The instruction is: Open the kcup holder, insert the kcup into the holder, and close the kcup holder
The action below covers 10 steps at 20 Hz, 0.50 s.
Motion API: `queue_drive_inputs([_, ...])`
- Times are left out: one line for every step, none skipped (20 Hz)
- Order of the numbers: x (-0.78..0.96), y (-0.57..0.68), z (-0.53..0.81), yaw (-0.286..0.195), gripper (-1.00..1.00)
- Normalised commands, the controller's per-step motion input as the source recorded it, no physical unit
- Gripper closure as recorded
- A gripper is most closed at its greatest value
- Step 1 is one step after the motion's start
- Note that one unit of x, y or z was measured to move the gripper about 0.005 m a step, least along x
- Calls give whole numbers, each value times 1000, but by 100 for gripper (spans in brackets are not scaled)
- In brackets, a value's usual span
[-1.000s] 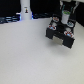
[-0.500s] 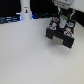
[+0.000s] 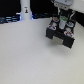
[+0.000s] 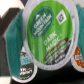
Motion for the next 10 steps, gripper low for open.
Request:
queue_drive_inputs([5, -162, -71, -10, 100])
queue_drive_inputs([-71, -170, -146, -8, 100])
queue_drive_inputs([-27, -138, -137, -3, 100])
queue_drive_inputs([-23, -64, -248, -1, 100])
queue_drive_inputs([-15, -84, -291, -1, 100])
queue_drive_inputs([-15, -62, -327, -2, 100])
queue_drive_inputs([-5, -41, -346, 1, 100])
queue_drive_inputs([7, -23, -390, 4, 100])
queue_drive_inputs([8, -6, -381, 8, 100])
queue_drive_inputs([17, 42, -362, 13, 100])
